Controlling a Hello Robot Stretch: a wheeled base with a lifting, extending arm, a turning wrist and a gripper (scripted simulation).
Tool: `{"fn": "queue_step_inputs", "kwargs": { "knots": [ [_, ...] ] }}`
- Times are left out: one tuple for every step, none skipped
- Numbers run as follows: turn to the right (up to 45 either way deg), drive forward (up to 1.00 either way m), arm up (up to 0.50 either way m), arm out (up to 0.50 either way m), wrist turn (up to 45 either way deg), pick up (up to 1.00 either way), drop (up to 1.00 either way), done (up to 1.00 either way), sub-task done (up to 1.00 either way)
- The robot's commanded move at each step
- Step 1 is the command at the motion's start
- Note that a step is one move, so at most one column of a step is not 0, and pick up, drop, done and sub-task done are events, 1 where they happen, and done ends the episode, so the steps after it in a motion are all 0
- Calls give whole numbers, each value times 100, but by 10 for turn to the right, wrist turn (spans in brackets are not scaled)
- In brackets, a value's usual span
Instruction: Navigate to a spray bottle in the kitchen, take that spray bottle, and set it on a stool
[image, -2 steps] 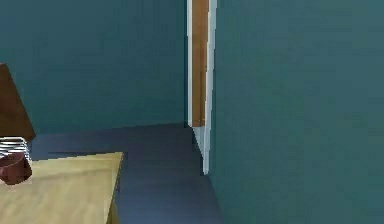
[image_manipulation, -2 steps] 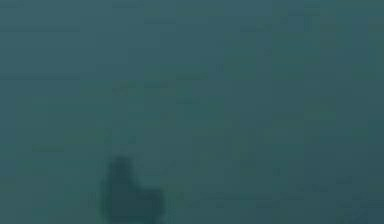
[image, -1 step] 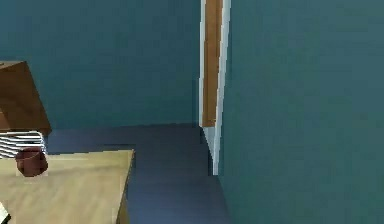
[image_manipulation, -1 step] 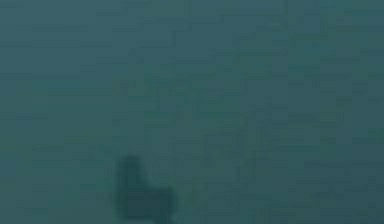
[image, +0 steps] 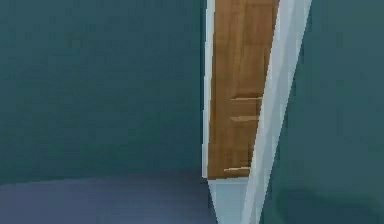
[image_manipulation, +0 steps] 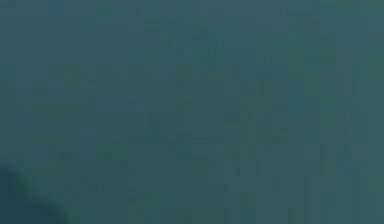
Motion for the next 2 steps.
{"fn": "queue_step_inputs", "kwargs": {
  "knots": [
    [0,70,0,0,0,0,0,0,0],
    [360,0,0,0,0,0,0,0,0]
  ]
}}
